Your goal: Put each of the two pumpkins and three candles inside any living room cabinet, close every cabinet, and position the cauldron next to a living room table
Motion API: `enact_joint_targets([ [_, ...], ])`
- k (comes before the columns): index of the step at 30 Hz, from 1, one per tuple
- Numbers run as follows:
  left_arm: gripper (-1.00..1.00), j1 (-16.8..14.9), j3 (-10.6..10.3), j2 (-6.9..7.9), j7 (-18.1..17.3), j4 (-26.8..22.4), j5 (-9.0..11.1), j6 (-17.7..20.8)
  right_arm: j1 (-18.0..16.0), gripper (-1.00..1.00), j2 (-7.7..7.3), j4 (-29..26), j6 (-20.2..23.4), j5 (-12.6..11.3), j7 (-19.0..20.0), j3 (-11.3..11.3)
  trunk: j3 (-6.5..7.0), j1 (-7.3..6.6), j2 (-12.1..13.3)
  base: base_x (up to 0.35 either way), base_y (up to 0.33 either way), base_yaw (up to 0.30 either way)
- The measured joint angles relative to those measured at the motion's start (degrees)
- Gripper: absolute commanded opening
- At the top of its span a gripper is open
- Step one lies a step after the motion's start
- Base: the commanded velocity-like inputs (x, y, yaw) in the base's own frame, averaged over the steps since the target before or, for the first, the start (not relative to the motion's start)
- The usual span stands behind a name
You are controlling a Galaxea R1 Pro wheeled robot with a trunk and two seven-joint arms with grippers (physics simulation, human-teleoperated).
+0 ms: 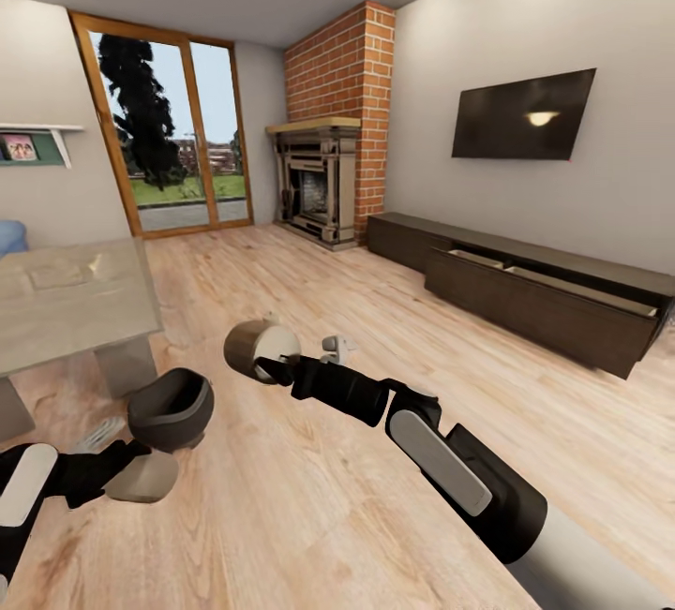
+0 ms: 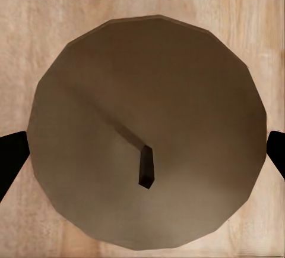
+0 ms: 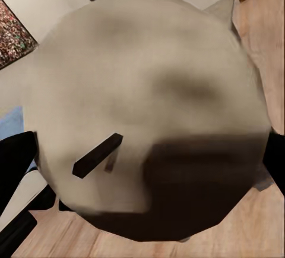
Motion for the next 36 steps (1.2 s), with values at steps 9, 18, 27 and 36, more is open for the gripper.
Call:
enact_joint_targets([
  [9, -1.00, 0.00, -0.17, 0.01, -0.10, 0.00, 0.20, 0.01, 0.00, -1.00, -0.02, 0.01, 0.02, -0.16, -0.01, -0.08, 0.50, 0.00, 0.00, 0.000, 0.000, -0.250],
  [18, -1.00, 0.00, -0.51, -0.04, -0.10, -1.80, 0.35, -0.01, 0.00, -1.00, -0.02, 0.01, 0.02, -0.18, -0.01, -0.09, 0.99, 0.00, 0.00, 0.000, 0.000, -0.250],
  [27, -1.00, 0.00, -1.61, -0.09, -0.10, -2.10, 0.33, -0.01, 0.00, -1.00, -0.02, 0.07, 0.02, -0.18, -0.01, -0.09, 1.49, -0.02, 0.00, 0.086, 0.000, -0.250],
  [36, -1.00, 0.00, -2.35, -0.15, -0.13, -2.37, 0.25, 0.01, 0.00, -1.00, -0.02, 0.52, -0.02, -0.11, -0.01, -0.09, 1.98, -0.03, 0.00, 0.296, -0.001, -0.250],
])
